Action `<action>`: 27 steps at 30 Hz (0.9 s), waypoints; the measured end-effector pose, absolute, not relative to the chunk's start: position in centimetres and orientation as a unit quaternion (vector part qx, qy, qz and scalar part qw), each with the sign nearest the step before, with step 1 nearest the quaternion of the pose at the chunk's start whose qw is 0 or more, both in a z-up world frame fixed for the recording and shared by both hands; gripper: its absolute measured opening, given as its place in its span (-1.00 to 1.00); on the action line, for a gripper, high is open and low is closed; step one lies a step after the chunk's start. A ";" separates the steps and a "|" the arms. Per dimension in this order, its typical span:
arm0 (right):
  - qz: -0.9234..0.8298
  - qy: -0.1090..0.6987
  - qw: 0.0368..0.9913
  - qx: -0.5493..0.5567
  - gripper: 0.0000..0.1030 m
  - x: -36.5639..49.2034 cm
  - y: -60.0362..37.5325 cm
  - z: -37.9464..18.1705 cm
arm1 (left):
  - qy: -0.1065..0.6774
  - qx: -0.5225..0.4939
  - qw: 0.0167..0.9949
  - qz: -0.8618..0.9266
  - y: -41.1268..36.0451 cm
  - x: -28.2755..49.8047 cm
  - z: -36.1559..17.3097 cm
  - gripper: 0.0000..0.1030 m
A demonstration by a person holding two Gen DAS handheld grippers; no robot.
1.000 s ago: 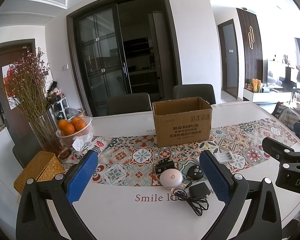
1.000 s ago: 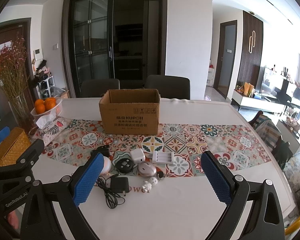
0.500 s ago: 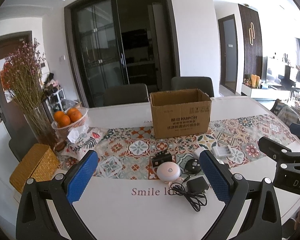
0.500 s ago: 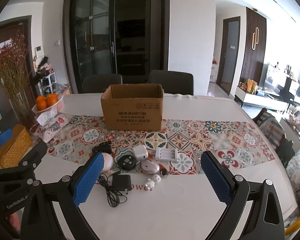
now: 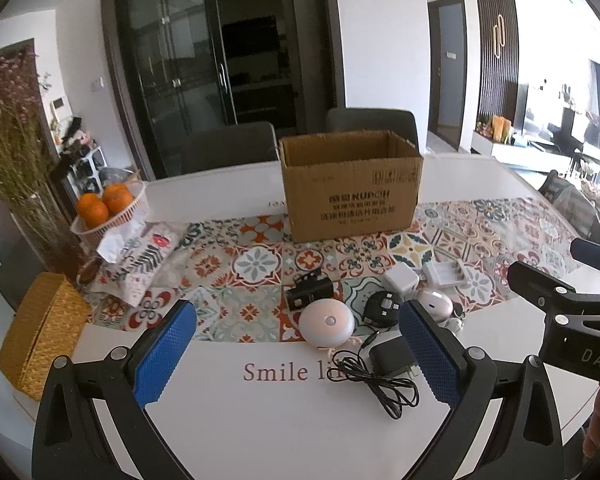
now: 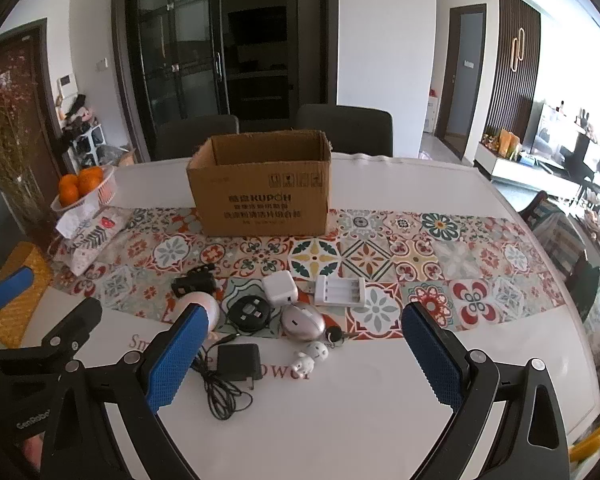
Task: Organize rigid objects
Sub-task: 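Grasp the pink-white round speaker with the left tool while the right tool grasps the silver dome device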
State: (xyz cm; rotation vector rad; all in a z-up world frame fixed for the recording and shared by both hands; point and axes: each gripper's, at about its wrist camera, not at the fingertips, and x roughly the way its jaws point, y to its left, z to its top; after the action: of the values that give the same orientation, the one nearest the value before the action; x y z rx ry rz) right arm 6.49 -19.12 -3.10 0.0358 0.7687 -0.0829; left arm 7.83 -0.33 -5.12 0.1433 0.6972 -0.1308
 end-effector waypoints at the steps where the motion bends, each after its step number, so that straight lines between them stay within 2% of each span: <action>1: -0.041 0.379 0.924 0.017 0.91 7.0 -19.2 -3.4 | 0.345 0.070 0.934 -0.065 -0.4 8.2 -5.4 1.00; 27: -0.016 0.484 0.875 0.008 0.89 15.8 -20.3 -12.7 | 0.455 0.081 0.884 -0.072 -2.5 17.0 -14.4 0.97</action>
State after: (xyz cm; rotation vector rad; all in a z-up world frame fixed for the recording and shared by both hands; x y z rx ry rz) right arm 15.79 -20.31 -12.72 0.0167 1.0102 -0.0342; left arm 16.96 -2.52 -14.45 0.1690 0.9472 -0.1490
